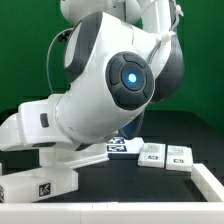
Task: Assemble cabinet
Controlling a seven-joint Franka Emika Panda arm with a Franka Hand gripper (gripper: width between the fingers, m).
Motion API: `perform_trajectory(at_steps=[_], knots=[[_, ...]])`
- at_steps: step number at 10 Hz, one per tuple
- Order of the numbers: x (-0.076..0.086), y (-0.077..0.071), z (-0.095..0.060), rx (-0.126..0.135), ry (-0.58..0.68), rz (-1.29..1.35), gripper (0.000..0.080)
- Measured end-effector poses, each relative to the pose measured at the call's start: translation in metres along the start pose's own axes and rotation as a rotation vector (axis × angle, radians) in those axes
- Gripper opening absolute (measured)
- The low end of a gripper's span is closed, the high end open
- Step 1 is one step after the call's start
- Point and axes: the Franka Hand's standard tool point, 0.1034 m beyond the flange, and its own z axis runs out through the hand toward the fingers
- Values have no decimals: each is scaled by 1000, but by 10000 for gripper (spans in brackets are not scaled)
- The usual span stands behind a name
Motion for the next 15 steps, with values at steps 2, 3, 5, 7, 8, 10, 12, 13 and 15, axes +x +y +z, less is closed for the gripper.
perform_trajectory(at_steps=[2,3,5,7,8,10,12,13,15], knots=[[0,0,0,0,0,-1,540],[0,0,0,0,0,-1,540],[0,0,0,0,0,-1,198],[-1,-1,-1,0,-4,-23,94],[-1,-1,-1,0,-4,-29,94],[-2,-1,-2,5,-4,-50,94],[-16,-6,-17,27,3,-63,93],[-26,-8,-32,17,28,-62,93],[-41,-8,-56,38,94,-43,93]])
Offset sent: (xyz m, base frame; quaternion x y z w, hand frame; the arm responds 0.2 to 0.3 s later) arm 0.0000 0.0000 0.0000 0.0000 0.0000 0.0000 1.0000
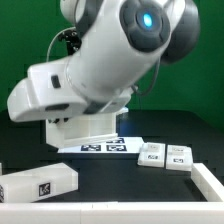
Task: Assemble cabinet
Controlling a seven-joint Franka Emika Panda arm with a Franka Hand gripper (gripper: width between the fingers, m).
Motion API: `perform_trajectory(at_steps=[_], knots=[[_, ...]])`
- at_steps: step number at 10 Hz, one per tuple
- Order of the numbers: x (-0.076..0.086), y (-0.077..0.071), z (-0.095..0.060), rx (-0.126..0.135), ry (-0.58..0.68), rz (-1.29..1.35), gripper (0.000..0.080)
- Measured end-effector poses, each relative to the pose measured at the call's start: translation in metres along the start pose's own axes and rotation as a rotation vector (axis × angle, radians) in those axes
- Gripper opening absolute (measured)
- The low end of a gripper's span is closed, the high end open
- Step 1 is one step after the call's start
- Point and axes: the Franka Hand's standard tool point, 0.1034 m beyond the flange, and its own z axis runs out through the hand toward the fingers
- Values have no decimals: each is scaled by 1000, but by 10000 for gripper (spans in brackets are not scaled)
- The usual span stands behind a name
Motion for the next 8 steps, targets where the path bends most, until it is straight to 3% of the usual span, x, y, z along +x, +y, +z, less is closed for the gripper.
perform_trajectory(at_steps=[1,3,4,5,6,7,8], knots=[[9,6,-3,-19,106,3,93],[9,7,-4,-31,226,4,93],[11,2,-12,-8,298,15,93],[10,-10,-32,34,355,21,93],[8,-14,-50,32,414,-15,93],[11,-5,-62,14,535,-55,93],[5,8,-55,7,635,-14,93]])
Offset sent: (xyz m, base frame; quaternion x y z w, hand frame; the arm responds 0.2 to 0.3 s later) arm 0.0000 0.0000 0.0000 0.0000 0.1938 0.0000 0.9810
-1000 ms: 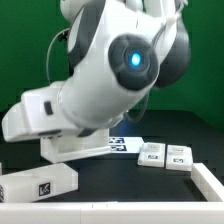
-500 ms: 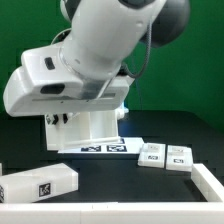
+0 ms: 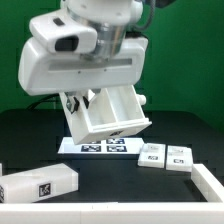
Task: Assemble cabinet
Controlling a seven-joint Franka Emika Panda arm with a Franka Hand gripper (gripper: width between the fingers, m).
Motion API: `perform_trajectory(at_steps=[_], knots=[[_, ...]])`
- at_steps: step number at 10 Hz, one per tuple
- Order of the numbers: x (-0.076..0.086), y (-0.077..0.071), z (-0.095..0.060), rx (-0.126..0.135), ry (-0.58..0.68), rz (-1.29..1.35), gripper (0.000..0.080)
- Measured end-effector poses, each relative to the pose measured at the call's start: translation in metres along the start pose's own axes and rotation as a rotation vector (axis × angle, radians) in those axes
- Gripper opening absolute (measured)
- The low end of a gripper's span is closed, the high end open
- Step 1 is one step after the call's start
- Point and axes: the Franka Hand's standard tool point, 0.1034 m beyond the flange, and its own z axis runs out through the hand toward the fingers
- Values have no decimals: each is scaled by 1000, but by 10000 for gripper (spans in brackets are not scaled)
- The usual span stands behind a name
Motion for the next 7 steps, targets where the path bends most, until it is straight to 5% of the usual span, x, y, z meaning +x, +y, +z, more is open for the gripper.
perform_trajectory(at_steps=[3,5,7], knots=[[4,6,1,-28,175,-5,93],[43,2,-12,-94,402,-47,93],[26,7,-4,-78,472,53,93]])
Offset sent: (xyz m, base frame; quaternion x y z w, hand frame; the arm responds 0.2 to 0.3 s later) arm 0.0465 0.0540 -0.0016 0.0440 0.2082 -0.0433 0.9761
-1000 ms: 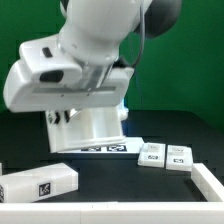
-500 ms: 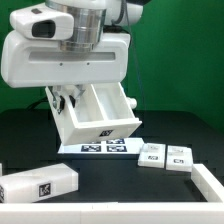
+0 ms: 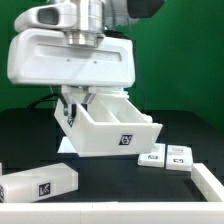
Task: Assemble cabinet
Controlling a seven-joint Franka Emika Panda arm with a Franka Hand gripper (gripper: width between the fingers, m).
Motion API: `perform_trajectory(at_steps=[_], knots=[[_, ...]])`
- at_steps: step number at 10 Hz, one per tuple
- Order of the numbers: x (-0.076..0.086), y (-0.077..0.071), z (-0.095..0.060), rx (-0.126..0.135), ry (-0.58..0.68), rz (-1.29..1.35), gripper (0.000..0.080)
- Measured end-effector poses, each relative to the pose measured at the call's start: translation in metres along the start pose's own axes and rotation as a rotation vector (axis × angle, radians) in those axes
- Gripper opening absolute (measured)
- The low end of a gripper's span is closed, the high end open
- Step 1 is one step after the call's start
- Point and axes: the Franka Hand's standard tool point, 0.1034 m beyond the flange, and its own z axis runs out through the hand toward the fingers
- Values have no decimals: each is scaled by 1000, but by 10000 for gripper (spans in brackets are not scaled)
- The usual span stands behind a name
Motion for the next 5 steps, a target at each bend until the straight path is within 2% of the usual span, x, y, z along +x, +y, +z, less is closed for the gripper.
perform_trajectory(at_steps=[1,2,3,5], knots=[[-2,12,-2,-45,42,-50,93],[-8,15,0,-65,57,-50,93],[-6,10,3,-59,55,-24,93],[17,-19,21,-32,62,-20,93]])
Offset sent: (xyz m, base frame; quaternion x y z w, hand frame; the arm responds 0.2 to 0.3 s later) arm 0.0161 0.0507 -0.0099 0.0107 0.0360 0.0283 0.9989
